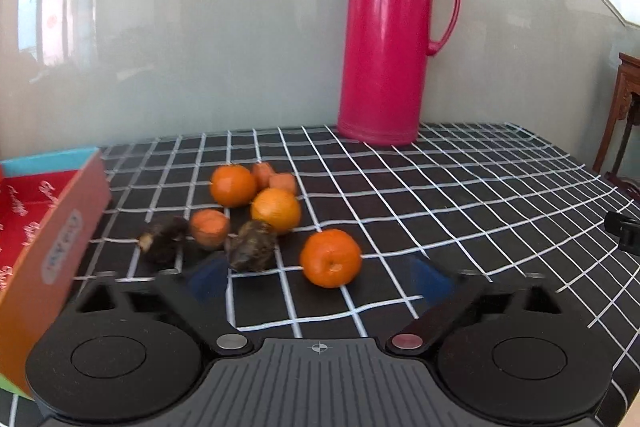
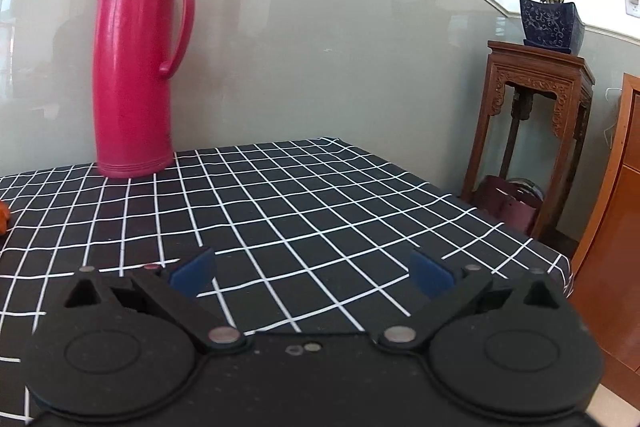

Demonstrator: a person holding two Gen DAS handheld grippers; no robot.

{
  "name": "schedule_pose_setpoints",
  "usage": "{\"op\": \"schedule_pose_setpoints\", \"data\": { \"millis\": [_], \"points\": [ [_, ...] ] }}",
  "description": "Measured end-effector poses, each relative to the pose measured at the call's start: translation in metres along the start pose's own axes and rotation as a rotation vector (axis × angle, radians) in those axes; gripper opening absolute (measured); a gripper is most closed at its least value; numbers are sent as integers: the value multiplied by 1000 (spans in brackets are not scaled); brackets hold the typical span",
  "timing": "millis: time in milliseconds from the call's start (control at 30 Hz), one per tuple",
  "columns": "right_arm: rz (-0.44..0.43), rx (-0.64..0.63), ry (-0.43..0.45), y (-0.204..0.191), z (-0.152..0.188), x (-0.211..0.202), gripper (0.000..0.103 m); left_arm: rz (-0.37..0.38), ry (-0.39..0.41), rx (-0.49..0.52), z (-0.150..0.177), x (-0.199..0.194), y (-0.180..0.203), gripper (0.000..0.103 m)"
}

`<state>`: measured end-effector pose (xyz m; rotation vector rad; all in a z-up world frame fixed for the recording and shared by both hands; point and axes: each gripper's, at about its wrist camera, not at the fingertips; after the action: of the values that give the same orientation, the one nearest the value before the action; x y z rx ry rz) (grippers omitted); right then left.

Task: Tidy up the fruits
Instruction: 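Move the left tool to a mandarin orange and grasp it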

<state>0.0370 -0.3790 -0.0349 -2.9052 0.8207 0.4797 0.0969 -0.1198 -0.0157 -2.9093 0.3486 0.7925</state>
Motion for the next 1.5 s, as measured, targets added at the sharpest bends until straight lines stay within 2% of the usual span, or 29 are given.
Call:
{"op": "schedule_pose_setpoints", "data": {
  "millis": [200,333,467,633,700,733,900,1200,1500],
  "points": [
    [17,11,-2,6,0,5,103,33,-47,-61,-3,17,1,84],
    [19,23,-8,7,0,9,103,0,-58,-57,-7,24,4,78],
    [12,15,-3,2,-1,8,103,-28,-74,-16,-9,32,15,64],
    [13,33,-8,2,-3,13,103,-66,-105,-6,-9,43,18,56],
    [20,40,-11,2,-4,16,103,-57,-118,-13,-9,47,17,42],
    [24,43,-12,2,-3,17,103,-57,-121,-15,-9,48,18,41],
    [31,51,-19,3,-2,18,103,-46,-114,-13,-9,48,18,40],
    [26,47,-36,-4,-2,16,103,-24,-58,8,-10,18,15,40],
    [-43,-1,-32,-41,-3,4,103,-63,-3,9,-13,-19,-16,40]
  ]
}}
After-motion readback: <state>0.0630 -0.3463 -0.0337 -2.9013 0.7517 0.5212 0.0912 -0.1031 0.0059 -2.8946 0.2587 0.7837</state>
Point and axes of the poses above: each gripper's, at about its wrist camera, not at the fingertips, and x roughly the way its jaws point, y to its right, z to its underside, and after that the axes turned 6 degrees about x, right-handed
